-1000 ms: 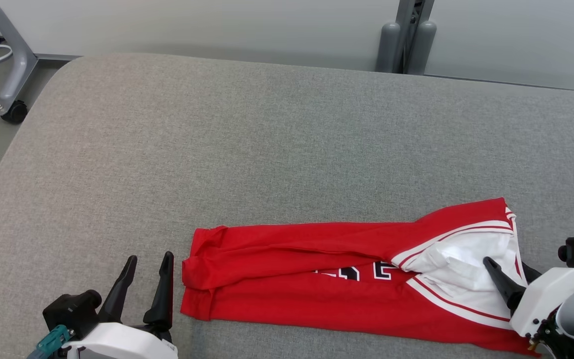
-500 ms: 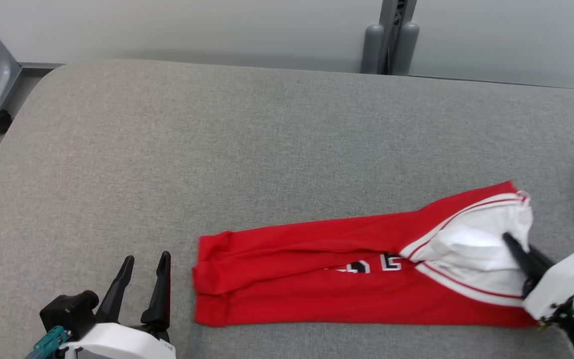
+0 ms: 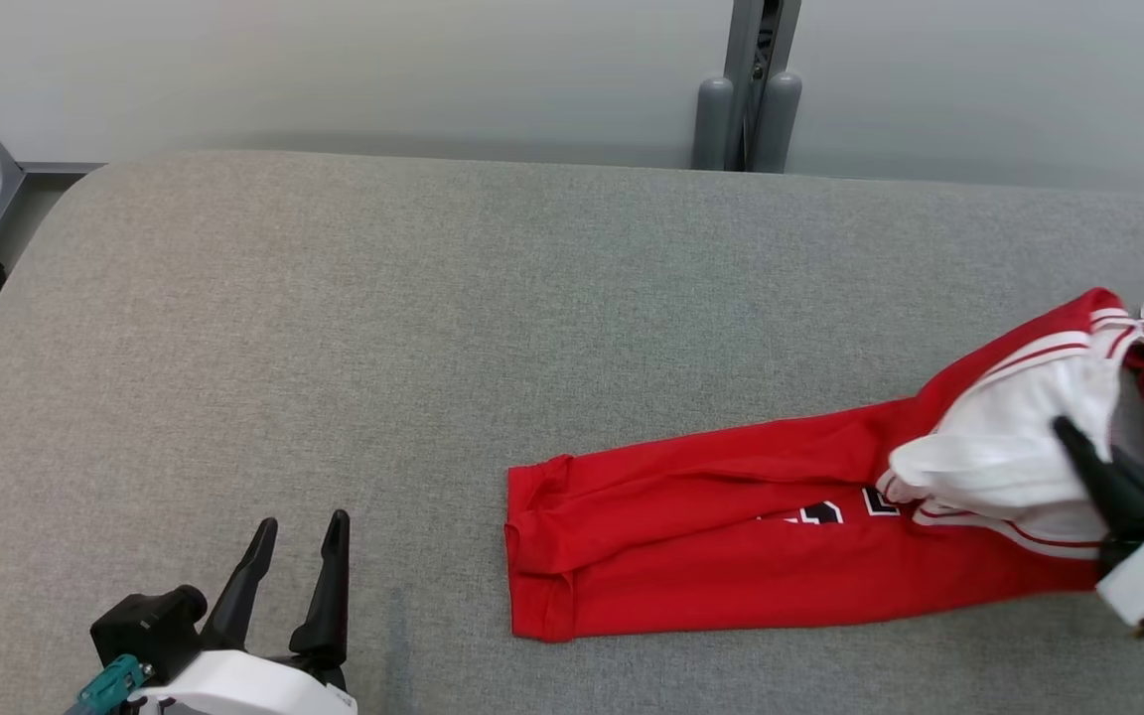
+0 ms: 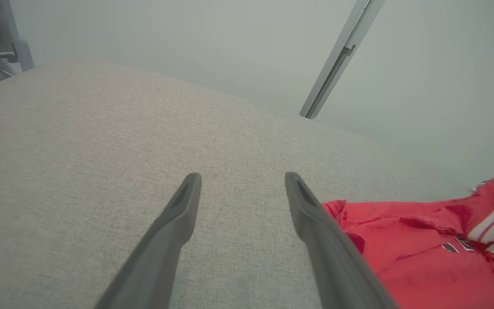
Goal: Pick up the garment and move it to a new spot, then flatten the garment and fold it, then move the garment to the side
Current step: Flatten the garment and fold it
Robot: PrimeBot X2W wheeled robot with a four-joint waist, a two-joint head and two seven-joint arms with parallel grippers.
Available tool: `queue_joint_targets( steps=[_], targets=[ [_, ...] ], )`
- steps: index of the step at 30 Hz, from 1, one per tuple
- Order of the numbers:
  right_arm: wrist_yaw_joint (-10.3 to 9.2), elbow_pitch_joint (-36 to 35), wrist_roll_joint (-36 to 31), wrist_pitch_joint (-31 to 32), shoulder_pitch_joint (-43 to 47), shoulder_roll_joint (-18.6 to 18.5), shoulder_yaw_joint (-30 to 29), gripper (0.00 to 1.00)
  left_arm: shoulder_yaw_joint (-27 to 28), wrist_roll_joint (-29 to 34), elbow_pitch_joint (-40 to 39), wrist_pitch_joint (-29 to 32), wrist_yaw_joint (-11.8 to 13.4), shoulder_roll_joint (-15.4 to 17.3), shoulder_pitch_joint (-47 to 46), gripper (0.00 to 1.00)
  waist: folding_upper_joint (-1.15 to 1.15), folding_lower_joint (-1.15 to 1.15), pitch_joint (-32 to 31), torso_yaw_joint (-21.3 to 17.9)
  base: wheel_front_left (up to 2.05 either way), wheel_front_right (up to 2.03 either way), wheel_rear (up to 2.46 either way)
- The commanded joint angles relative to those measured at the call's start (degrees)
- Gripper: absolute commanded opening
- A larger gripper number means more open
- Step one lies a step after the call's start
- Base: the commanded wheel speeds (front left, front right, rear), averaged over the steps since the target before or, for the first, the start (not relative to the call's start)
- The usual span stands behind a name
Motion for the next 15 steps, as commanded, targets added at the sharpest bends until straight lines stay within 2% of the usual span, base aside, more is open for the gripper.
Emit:
queue_joint_targets(
  steps=[1, 9, 15],
  targets=[
    [0.00, -1.6, 0.0, 0.8, 0.4, 0.3, 0.4, 0.00, 0.0, -0.3, 0.1, 0.1, 0.0, 0.1, 0.1, 1.00, 0.00, 0.00, -0.1, 0.1, 0.00, 0.00, 0.00],
    [0.00, -13.1, -2.2, 7.9, -0.6, 4.7, 8.4, 0.00, -0.5, -0.3, 0.1, 0.3, -0.3, 0.4, -0.2, 1.00, 0.00, 0.00, -0.7, 1.7, 0.00, 0.00, 0.00],
    [0.00, -13.7, -3.1, 11.2, -5.3, 9.9, 16.5, 0.00, -0.8, -0.4, 0.4, 0.3, -0.4, 0.1, -0.7, 1.00, 0.00, 0.00, -0.5, 3.1, 0.00, 0.00, 0.00]
  ],
)
